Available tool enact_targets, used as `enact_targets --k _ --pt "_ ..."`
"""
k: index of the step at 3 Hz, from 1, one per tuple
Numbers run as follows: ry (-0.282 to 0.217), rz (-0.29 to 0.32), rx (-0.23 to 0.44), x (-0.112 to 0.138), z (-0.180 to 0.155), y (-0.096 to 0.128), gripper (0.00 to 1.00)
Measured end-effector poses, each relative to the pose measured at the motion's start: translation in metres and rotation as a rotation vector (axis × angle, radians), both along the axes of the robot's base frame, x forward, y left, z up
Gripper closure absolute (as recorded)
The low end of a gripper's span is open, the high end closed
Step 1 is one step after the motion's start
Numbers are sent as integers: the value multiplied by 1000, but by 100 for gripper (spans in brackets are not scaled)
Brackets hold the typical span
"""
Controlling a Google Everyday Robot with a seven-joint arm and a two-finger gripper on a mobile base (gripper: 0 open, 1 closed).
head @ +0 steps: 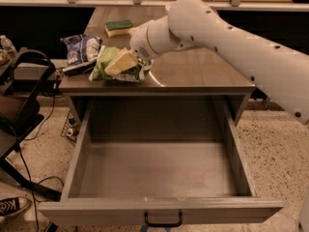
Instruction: Move green jalapeno chip bag near blue chip bag
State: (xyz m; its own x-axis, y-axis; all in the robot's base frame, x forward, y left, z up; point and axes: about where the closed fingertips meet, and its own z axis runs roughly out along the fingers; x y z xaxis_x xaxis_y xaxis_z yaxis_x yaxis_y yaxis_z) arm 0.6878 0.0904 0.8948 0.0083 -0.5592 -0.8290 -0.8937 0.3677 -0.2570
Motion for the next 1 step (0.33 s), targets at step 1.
enact_targets --k 1 --pt "0 0 0 0 0 0 0"
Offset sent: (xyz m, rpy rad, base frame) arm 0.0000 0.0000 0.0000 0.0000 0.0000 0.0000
